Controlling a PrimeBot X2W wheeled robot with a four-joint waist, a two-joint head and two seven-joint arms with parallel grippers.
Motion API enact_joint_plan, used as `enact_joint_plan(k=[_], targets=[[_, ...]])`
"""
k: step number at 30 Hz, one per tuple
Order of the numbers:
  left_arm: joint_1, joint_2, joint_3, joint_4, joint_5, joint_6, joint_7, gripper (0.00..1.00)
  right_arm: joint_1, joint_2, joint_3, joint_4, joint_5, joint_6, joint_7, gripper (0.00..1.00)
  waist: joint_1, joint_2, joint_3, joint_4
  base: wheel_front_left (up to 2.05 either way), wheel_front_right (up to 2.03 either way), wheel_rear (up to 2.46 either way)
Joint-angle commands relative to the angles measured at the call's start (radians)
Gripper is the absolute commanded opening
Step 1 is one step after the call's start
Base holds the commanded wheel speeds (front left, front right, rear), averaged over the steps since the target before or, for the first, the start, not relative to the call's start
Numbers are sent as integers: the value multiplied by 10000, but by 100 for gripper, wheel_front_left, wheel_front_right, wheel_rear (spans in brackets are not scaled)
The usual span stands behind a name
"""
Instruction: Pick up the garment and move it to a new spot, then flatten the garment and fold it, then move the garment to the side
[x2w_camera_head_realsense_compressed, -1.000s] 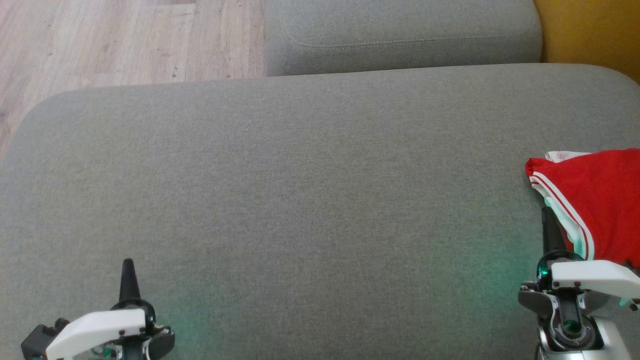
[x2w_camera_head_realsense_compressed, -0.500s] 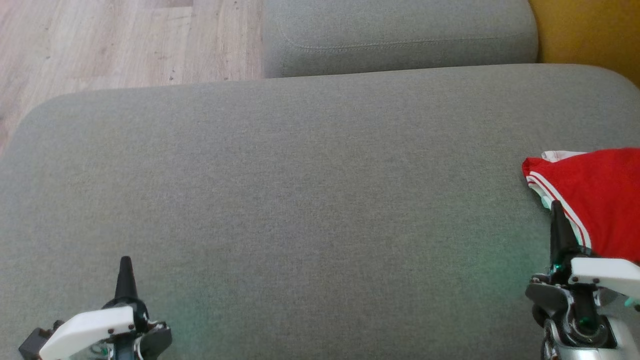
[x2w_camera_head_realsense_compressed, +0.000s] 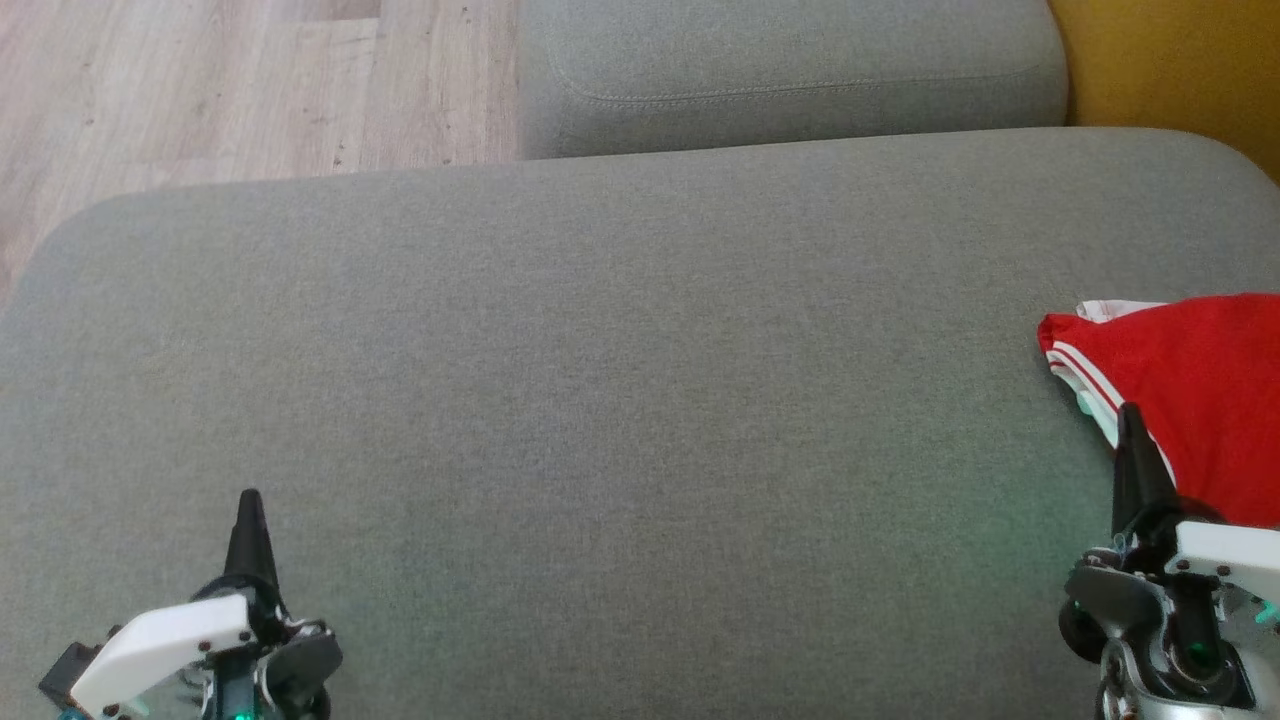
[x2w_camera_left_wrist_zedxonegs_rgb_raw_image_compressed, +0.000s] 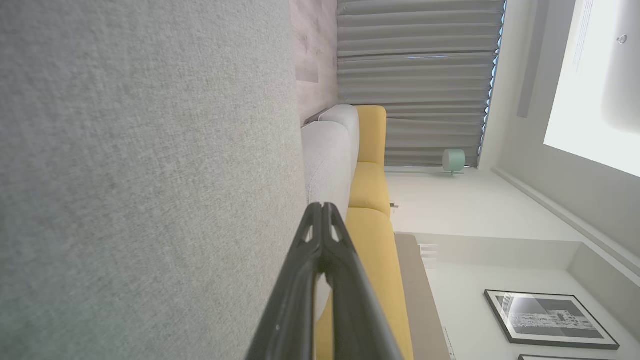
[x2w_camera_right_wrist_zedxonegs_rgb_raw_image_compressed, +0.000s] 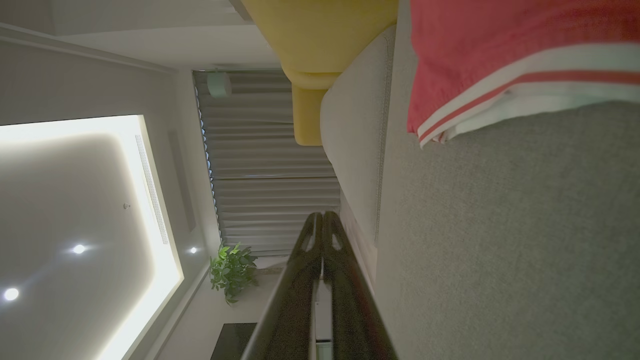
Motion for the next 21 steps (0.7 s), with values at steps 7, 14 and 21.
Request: enact_joint_plan(k=[7,14,21], targets=[[-468,89,416,-361,-55,-69,71,0,-214,-49,202,-399,67,69,60,0,0,0,0,1,0,0,0],[-468,89,416,-361,-55,-69,71,0,-214,-49,202,-399,68,69,60,0,0,0,0,1,0,0,0],[-468,89,416,-362,-55,-69,71,0,-214,-49,203,-399,68,69,60,0,0,0,0,1,0,0,0]])
